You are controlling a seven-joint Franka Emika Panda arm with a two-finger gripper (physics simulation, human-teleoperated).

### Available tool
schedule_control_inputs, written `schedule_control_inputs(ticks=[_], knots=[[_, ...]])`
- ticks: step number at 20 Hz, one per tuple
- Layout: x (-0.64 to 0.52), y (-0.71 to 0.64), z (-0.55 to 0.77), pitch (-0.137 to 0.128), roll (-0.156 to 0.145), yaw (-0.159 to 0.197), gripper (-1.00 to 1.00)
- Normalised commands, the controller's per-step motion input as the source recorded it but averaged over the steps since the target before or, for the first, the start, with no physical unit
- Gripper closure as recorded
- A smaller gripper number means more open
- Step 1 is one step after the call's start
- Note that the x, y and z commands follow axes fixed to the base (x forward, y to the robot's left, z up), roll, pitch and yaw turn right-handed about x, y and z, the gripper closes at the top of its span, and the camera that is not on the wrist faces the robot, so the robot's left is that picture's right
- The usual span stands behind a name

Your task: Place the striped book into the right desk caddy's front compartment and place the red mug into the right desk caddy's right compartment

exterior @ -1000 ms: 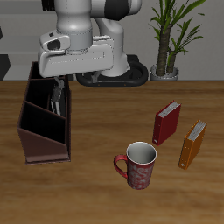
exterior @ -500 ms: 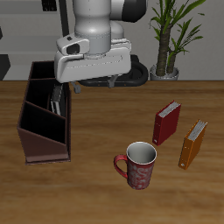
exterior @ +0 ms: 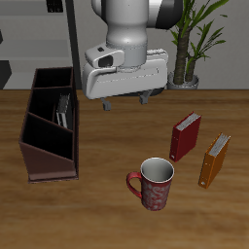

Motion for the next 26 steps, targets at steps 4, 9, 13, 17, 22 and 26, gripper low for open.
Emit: schedule_control_inputs(ticks=[4, 9, 13, 17, 22, 26], knots=[[0.18, 0.25, -0.06, -0.014, -0.045, -0.001, -1.00], [0.10, 0.21, -0.14, 0.014, -0.009, 0.001, -1.00], [0.19, 0.22, -0.24, 0.011, -0.035, 0.030, -1.00], [0.14, 0.17, -0.19, 0.006, -0.030, 0.069, -1.00], [0.05, 0.11, -0.17, 0.013, -0.016, 0.009, -1.00], [-0.04, 0.37, -0.27, 0.018, -0.002, 0.043, -1.00]])
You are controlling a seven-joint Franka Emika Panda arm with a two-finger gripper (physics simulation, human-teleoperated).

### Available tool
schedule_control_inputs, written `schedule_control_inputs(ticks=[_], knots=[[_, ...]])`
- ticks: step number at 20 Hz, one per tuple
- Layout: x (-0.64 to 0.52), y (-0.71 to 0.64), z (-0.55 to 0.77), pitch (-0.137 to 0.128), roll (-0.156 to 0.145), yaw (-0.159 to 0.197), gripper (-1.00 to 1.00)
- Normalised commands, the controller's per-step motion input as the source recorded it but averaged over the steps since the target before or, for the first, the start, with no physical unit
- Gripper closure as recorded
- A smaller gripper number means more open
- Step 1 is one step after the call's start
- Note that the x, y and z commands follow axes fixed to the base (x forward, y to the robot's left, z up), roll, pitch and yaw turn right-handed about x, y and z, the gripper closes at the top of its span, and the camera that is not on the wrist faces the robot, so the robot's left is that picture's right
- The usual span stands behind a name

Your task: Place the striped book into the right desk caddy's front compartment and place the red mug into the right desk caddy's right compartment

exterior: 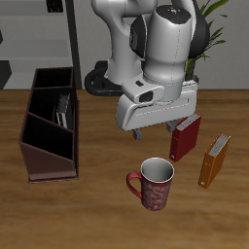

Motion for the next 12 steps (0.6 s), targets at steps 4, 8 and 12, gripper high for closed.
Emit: schedule_control_inputs(ticks=[4, 8, 12], knots=[[-0.09, 0.20, -0.11, -0.001, -0.021, -0.002, -1.00], [-0.15, 0.25, -0.06, -0.028, -0.089, -0.028, -1.00], [-0.14, 0.19, -0.14, -0.002, -0.048, -0.004, -1.00]])
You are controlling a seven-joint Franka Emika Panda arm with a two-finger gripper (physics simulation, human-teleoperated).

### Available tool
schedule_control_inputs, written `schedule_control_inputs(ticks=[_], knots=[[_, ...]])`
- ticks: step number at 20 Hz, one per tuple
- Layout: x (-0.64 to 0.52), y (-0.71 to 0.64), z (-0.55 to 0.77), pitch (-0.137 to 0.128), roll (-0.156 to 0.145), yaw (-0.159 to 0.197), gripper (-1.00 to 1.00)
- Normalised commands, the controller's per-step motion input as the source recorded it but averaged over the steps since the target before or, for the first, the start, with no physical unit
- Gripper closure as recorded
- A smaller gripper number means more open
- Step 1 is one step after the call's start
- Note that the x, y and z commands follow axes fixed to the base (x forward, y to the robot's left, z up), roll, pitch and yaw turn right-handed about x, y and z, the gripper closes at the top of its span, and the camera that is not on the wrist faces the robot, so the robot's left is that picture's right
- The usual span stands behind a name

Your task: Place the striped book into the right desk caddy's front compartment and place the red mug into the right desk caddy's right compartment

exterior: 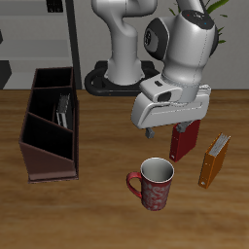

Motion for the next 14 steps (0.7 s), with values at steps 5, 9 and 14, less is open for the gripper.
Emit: schedule_control_inputs(ticks=[5, 9, 14], knots=[[-0.22, 0.24, -0.06, -0.024, -0.044, 0.002, -1.00], [-0.09, 0.23, -0.04, 0.019, 0.072, 0.016, -1.00], [-0.01, 0.11, -0.06, -0.003, 0.033, 0.009, -1.00]])
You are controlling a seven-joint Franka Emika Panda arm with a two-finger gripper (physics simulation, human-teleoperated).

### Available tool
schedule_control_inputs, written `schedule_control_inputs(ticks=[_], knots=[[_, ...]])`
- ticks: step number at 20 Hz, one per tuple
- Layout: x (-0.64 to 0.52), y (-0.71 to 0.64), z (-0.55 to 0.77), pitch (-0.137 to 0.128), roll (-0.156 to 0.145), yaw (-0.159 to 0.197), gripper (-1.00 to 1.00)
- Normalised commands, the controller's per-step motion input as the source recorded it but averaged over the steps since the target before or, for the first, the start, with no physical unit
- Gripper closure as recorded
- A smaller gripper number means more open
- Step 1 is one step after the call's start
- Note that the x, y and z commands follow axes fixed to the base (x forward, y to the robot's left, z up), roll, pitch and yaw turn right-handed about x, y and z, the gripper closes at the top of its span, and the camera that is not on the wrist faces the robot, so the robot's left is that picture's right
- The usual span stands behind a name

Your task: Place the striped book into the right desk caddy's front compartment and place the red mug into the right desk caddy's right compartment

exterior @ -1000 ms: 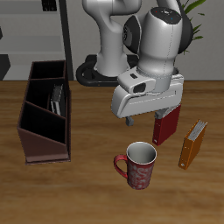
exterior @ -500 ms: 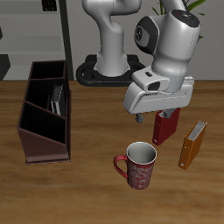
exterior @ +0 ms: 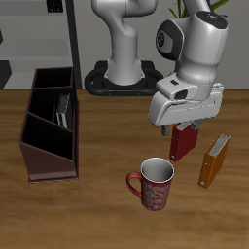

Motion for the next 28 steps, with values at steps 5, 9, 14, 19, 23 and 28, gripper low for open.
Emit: schedule_control_inputs(ticks=[5, 9, 14, 19, 23, 28], knots=[[0.04, 0.02, -0.17, 0.003, -0.010, 0.056, -1.00], [-0.07, 0.04, -0.30, 0.031, 0.015, 0.023, -1.00], [-0.04, -0.02, -0.16, 0.005, 0.031, 0.019, -1.00], [-0.04, -0.17, -0.12, 0.009, 0.048, -0.012, -1.00], [0.06, -0.10, -0.06, 0.000, -0.011, 0.015, -1.00], [0.01, -0.11, -0.07, 0.001, -0.018, 0.018, -1.00]])
